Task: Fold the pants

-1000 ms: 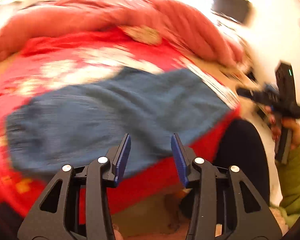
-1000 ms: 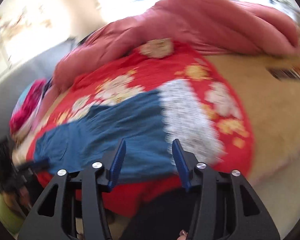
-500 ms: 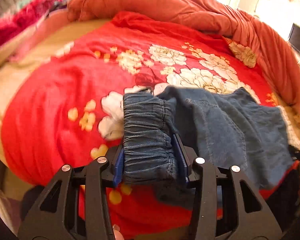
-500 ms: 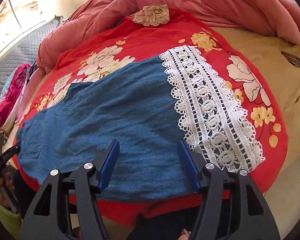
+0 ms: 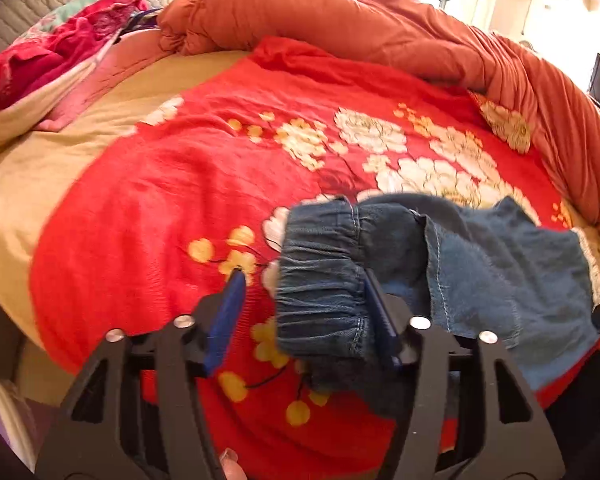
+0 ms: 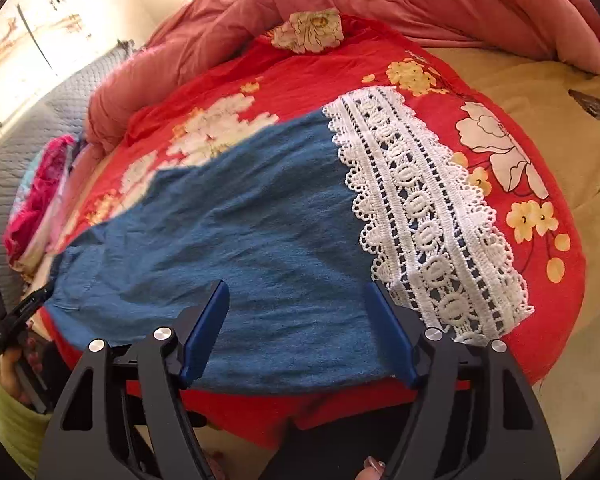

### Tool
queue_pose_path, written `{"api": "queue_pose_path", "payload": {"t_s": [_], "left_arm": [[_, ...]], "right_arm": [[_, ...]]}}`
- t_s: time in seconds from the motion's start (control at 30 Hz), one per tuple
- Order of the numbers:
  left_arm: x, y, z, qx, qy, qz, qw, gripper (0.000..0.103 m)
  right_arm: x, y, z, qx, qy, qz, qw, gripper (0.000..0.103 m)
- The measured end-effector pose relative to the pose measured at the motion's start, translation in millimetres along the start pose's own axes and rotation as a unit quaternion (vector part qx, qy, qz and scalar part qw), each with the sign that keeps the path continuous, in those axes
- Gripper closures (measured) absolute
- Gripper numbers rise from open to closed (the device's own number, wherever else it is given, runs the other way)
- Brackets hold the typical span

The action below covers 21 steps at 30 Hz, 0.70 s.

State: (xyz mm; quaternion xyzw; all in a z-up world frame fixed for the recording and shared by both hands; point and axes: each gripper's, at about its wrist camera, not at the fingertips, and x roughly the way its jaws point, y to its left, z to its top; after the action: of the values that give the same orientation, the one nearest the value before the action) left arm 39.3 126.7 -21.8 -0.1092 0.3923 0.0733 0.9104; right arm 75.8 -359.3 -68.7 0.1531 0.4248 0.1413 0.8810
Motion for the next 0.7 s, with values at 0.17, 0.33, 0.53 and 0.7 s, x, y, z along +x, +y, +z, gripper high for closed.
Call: {"api": "queue_pose_path", "payload": {"t_s": [0.17, 0.33, 0.53, 0.7], "left_arm": [[-48.2, -23.8, 20.9, 0.038, -0.068, 0.019, 0.9968, 0.048], [-34.1, -84.0, 47.7, 0.080, -0.058, -0.068, 0.9927, 0.047], [38.4, -184.9, 75.8, 0.131, 0.025, -0.183, 0.9740, 0.047], [98.7, -228.1, 82.3, 0.173, 0.079, -0.190, 0.9632, 0.047]], "right_arm": [[-33.1, -4.9, 17.1, -0.014, -0.062, 0.001, 0.998, 0.033], [-28.2, -18.7, 61.3, -0.025, -0.073, -0.030, 0.997, 0.033], [15.8, -49.7, 115.0, 0.012, -0.034, -0.024, 0.999, 0.033], [62.6, -64.4, 139.6, 0.013, 0.012, -0.027, 0.999, 0.034]]}}
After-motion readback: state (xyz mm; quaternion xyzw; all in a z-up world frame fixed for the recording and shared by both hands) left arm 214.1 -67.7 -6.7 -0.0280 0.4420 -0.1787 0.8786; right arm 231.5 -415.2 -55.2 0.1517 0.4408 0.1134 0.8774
